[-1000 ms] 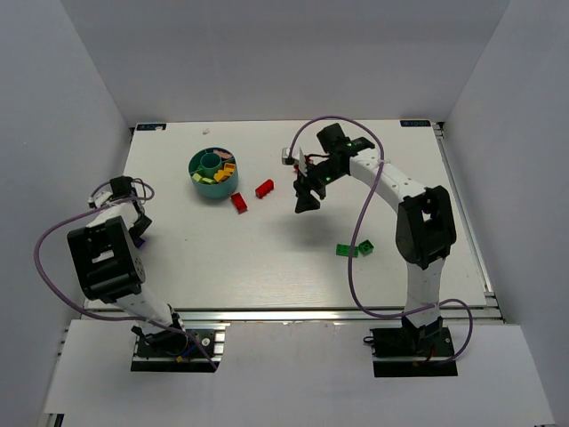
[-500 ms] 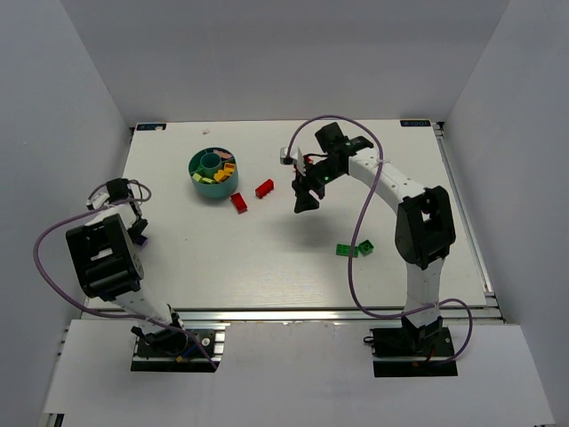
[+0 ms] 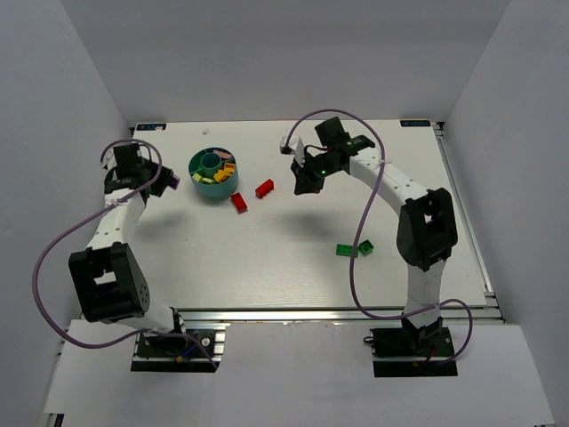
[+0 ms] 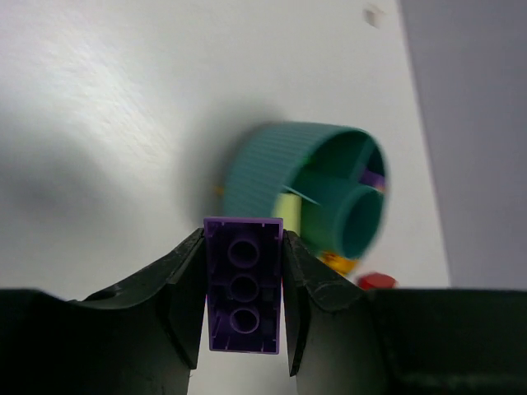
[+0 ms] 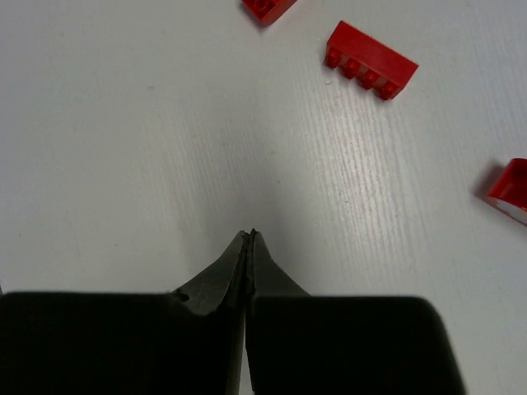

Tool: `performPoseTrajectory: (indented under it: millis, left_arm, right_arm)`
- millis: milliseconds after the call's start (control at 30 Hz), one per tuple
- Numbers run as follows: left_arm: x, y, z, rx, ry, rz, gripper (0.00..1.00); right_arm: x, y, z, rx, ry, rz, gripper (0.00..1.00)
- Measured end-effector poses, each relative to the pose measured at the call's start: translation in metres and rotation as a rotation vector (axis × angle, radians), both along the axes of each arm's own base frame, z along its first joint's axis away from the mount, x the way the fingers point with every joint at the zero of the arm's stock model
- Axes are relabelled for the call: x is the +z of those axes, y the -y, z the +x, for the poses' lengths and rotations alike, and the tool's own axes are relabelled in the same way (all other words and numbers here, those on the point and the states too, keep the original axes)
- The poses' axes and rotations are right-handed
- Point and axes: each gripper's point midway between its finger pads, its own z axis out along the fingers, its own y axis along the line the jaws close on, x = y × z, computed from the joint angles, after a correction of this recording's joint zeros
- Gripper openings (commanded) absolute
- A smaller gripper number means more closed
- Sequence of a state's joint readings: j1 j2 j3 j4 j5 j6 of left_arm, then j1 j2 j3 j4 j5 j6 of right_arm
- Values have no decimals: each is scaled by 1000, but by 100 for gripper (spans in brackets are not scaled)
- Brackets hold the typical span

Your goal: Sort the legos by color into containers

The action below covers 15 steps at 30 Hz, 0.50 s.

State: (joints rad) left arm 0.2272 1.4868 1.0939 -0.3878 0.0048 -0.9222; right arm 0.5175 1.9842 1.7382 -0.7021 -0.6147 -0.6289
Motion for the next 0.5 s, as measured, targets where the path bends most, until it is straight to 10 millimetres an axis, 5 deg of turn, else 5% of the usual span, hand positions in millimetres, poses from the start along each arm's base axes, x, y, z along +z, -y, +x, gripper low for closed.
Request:
performPoseTrajectory:
  millis: [100,133,233,500]
  left_arm:
    - [29,34,21,-57,86,-58,2]
    - [36,44,27,-74,104,-74,2]
    - [48,67,46,-115,127,-105,2]
    - [55,90,106,-155,146,-122,0]
  right_arm:
    - [10,-1,7,-36,30,9,0]
    - [14,-1,10,-47,40,17,11]
    - [24,-5,15,-60,68,42,23]
    - [33,-11,17,-50,111,101,23]
